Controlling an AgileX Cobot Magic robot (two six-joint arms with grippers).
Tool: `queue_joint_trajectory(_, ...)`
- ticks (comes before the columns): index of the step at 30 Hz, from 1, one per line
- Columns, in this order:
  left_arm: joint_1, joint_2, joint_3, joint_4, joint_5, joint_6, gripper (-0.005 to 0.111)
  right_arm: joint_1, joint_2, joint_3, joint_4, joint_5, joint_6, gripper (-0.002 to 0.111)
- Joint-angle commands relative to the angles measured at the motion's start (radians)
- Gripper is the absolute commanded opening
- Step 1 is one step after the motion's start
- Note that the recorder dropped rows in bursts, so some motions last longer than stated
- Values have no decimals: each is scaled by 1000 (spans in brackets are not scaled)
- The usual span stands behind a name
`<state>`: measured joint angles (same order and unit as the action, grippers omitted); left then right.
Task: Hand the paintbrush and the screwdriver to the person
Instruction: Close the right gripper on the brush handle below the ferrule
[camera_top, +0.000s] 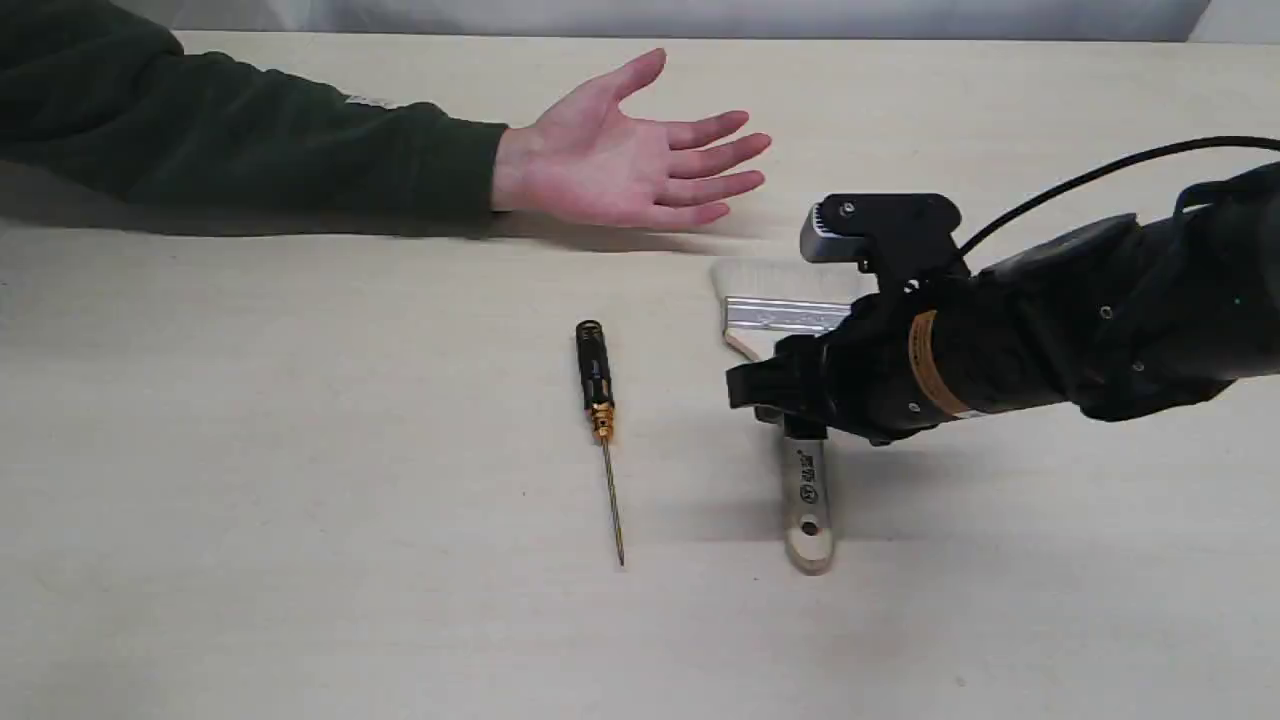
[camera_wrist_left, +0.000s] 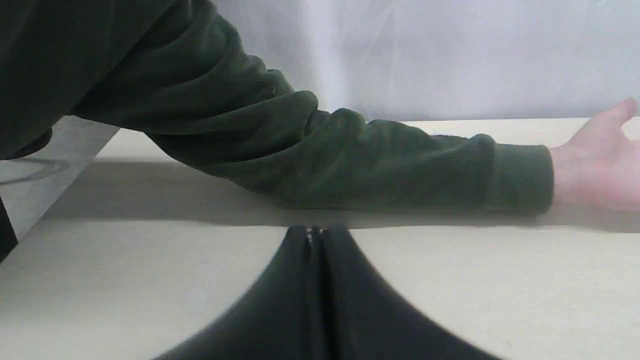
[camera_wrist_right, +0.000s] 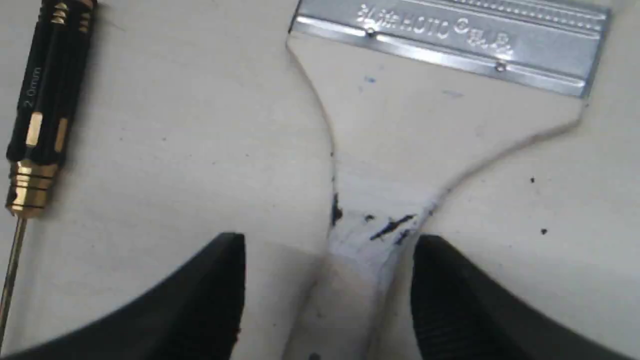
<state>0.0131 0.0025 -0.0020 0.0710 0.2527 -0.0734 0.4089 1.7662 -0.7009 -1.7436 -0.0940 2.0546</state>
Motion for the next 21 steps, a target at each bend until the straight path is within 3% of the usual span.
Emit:
queue_joint_trajectory(1,-2,-2,2,0,-4,-2,0,1,1,8,-1,7,7,53)
queue_joint_trajectory(21,-2,-2,2,-3,-2,-2,0,1,151,4,-1,18,31,53)
